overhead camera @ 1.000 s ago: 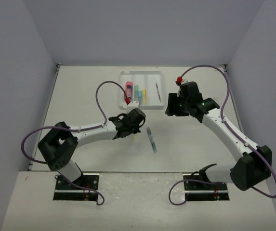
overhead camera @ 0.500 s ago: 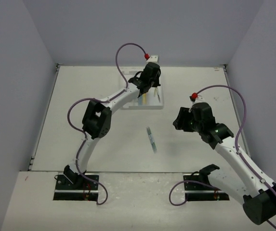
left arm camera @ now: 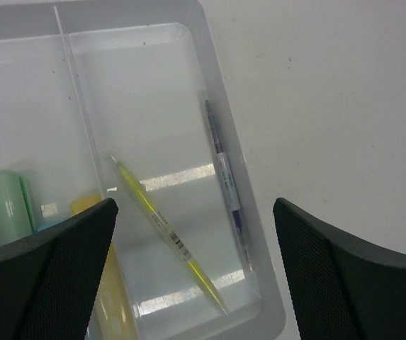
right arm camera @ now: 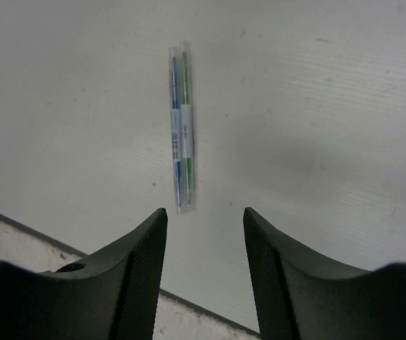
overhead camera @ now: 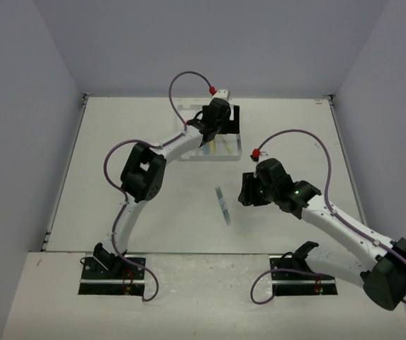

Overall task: Sort the stationery into containers
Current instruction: Place the pen in the storage box, then move the pen to the center of the board.

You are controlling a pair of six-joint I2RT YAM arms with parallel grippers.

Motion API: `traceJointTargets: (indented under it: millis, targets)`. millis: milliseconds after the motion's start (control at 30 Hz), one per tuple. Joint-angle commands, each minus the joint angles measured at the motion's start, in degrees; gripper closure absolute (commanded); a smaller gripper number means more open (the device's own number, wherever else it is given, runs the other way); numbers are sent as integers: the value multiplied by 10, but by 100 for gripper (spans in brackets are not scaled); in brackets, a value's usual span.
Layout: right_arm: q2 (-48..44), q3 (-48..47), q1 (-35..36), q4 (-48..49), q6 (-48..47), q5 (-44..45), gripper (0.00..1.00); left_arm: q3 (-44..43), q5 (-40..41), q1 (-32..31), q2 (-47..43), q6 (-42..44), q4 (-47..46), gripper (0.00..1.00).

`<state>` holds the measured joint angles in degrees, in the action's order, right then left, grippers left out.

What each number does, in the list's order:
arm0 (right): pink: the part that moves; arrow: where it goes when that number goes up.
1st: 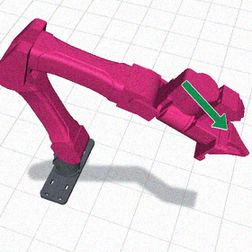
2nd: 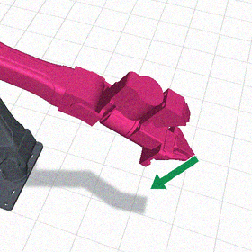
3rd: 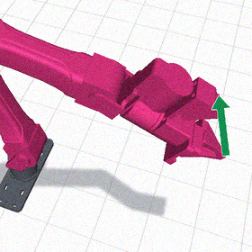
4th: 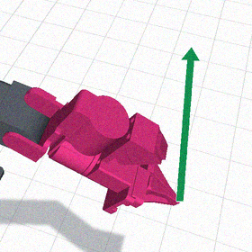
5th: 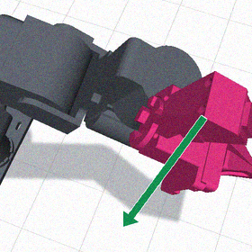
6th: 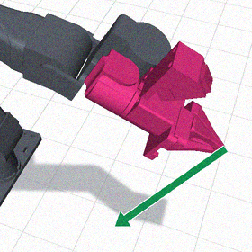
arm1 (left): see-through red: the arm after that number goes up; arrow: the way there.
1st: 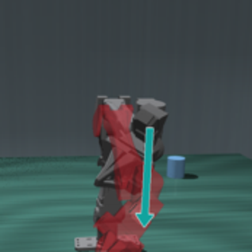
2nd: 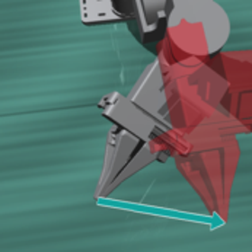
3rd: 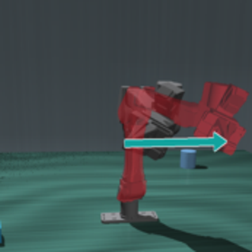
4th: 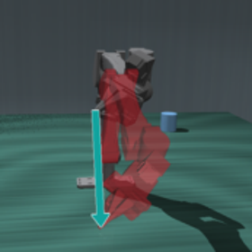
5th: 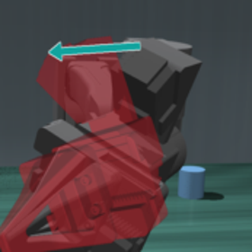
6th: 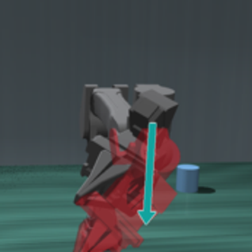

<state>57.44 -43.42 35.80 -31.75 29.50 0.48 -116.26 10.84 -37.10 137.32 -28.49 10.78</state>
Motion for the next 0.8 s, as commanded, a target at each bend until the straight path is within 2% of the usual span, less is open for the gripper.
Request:
traceJointTargets:
  millis: [0, 33, 133, 267, 300, 367, 600, 767]
  targets:
    - [83, -26, 55, 28, 21, 11, 55, 63, 5, 0, -139, -8, -34, 3]
    - [112, -31, 64, 34, 24, 14, 57, 80, 12, -1, -163, -11, -27, 0]
    - [178, -61, 101, 37, 29, 36, 60, 189, 54, -3, -292, -18, -27, 0]
    - [269, -93, 122, 38, 34, 51, 64, 325, 104, -2, -419, -28, -15, 0]
    - [273, -97, 122, 39, 34, 54, 64, 334, 105, -2, -447, -28, -14, 0]
    - [307, -105, 125, 43, 38, 61, 65, 422, 97, -3, -528, -27, -19, 0]
    - [373, -150, 125, 35, 34, 84, 68, 583, 63, -2, -644, -34, -48, 0]
    - [394, -162, 125, 30, 33, 91, 70, 617, 60, -3, -662, -38, -48, 0]
